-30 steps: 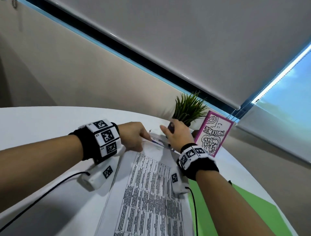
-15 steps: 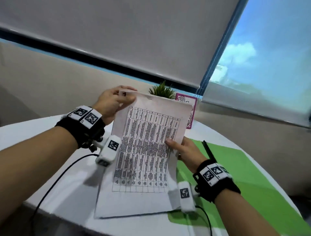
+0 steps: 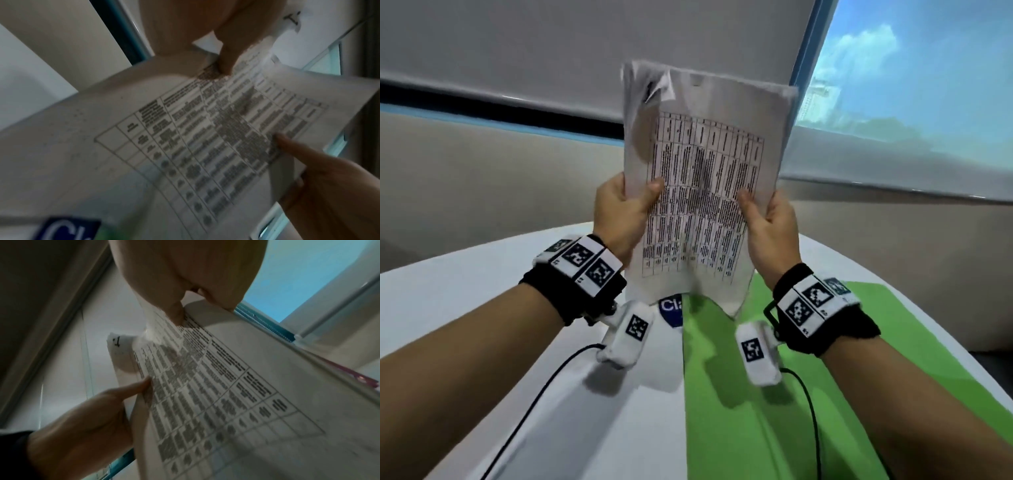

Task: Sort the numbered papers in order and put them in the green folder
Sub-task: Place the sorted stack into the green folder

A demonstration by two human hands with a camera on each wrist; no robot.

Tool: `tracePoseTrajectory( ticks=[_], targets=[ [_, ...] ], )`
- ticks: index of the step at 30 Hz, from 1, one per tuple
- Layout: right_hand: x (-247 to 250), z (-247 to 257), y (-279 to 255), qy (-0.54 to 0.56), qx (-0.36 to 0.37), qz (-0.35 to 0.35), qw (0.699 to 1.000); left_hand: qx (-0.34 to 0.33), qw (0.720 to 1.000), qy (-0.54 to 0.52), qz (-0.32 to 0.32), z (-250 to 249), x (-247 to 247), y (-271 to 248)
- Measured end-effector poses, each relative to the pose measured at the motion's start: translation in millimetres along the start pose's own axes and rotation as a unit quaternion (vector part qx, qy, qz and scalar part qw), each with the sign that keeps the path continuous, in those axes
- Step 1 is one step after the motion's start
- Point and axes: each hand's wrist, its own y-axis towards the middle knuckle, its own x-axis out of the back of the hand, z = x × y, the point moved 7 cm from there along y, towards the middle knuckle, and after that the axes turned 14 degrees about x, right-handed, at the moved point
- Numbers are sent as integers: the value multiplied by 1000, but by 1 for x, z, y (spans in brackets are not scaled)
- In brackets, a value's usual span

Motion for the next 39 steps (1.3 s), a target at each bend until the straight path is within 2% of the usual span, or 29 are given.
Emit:
tracePoseTrajectory(
  ticks=[4,6,11,16,18,21,22,23,25,26,28,30,31,34,39],
  targets=[
    [12,-60,16,-22,-53,-6,998,-12,999,30,-40,15,-39,35],
    [21,-71,24,-30,-76,8,997,1,998,43,-54,11,-50,46],
    [51,-73,58,-6,-158,80,984,72,995,32,-64,-9,-80,65],
    [102,-58,87,-23,-214,119,969,197,978,9,-65,-26,-121,69],
    [123,-54,93,-32,-242,127,961,237,970,36,-48,-19,-136,68],
    [156,-44,103,-93,-253,126,955,280,950,135,22,11,-153,62],
    [167,-42,106,-118,-259,127,950,292,932,211,31,24,-153,57],
    [177,-41,108,-151,-262,127,945,305,898,317,26,38,-147,53],
    [197,-44,110,-206,-262,131,934,352,776,523,3,67,-118,35],
    [205,-47,109,-217,-263,128,931,381,722,578,-3,82,-100,24],
    [216,-55,106,-222,-270,121,929,414,661,626,-2,108,-72,2],
    [223,-59,100,-223,-272,107,930,431,627,648,-20,129,-58,-15],
    [225,-60,97,-225,-269,97,931,439,622,647,-29,134,-60,-20],
    [225,-66,83,-234,-270,76,931,456,659,596,-44,146,-74,-28],
    [216,-74,68,-236,-273,79,929,428,688,583,57,152,-76,-7]
  ],
)
